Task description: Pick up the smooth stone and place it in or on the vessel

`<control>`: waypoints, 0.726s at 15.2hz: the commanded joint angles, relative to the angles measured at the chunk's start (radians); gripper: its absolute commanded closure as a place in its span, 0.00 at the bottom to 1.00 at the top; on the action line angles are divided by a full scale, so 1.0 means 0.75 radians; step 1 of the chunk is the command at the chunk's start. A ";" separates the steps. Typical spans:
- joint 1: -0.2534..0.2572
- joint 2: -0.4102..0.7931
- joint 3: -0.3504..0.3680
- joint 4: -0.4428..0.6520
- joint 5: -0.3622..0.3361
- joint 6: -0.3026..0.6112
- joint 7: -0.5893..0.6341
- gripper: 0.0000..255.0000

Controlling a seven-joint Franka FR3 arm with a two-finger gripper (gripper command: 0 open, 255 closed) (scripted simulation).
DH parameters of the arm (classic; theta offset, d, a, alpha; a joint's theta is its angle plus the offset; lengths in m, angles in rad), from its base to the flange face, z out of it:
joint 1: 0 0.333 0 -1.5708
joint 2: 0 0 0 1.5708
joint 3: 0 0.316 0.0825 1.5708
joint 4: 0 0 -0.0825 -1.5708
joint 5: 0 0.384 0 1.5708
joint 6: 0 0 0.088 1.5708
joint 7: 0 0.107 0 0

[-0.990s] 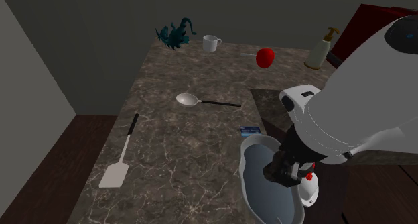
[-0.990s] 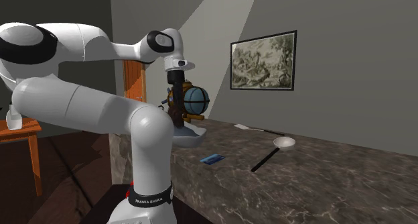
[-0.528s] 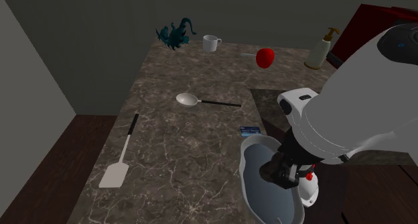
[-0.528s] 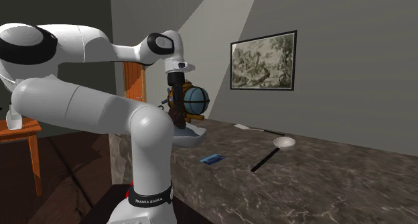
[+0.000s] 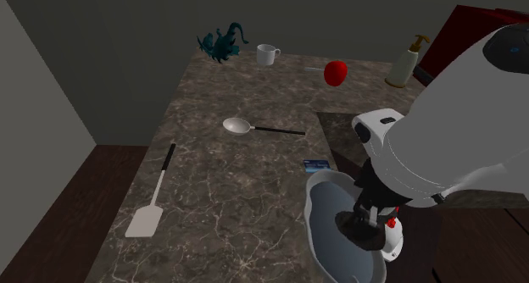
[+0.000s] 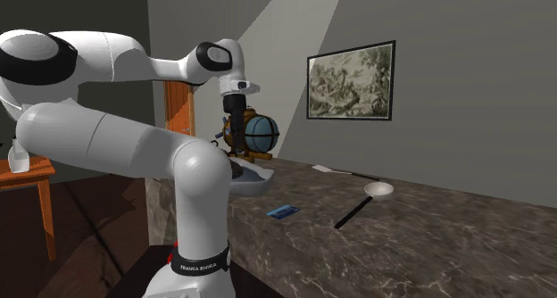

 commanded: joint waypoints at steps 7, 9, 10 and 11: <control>-0.043 0.067 -0.049 0.174 -0.055 -0.100 0.012 0.00; -0.043 0.067 -0.049 0.174 -0.055 -0.100 0.012 0.00; -0.043 0.067 -0.049 0.174 -0.055 -0.100 0.012 0.00; -0.043 0.067 -0.049 0.174 -0.055 -0.100 0.012 0.00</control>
